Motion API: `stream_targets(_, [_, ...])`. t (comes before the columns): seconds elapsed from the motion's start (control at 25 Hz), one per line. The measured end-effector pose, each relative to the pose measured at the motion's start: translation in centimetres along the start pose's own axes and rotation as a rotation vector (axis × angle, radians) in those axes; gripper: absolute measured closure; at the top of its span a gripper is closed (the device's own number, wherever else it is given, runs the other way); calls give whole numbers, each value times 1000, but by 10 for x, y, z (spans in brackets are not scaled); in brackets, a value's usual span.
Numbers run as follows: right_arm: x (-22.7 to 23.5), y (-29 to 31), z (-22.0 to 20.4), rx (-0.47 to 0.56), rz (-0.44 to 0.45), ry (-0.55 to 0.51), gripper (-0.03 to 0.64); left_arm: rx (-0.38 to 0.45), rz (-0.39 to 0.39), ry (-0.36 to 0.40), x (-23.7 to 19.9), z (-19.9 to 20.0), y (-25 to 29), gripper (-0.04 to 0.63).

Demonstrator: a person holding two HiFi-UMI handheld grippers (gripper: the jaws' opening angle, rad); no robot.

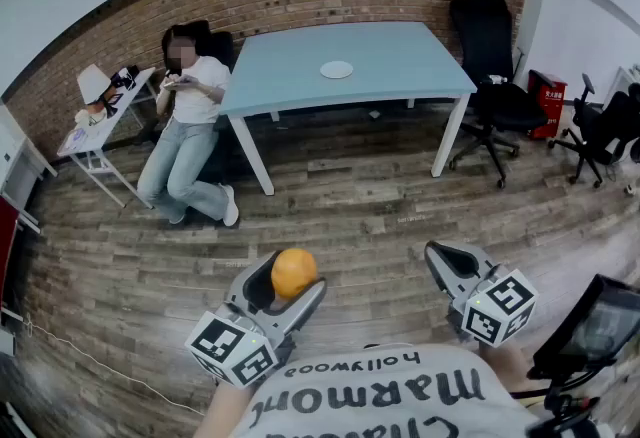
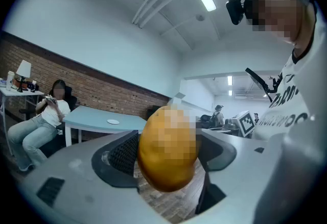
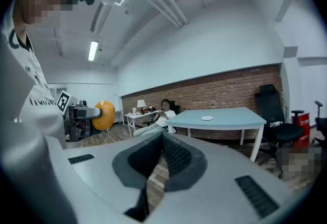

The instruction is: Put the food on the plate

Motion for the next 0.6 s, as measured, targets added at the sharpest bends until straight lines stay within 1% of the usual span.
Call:
stream_targets(0.2, [-3, 2, 5, -2, -4, 2, 607, 2, 2, -1, -3, 4, -4, 258])
stream_targets(0.44, [-4, 2, 14, 70, 21, 37, 606, 2, 8, -1, -6, 8, -8, 258])
stream_targets(0.6, [-4, 5, 14, 52, 15, 15, 606, 6, 16, 2, -9, 11, -10, 258])
Point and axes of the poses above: the fingertips, and each gripper's own axes: y forward along the fingers, x to its right, z out of its top, the point moved 4 cm from there along -y, backward along the fingers, and after that the axes turned 6 degrees about -y, right-handed, at the moved point
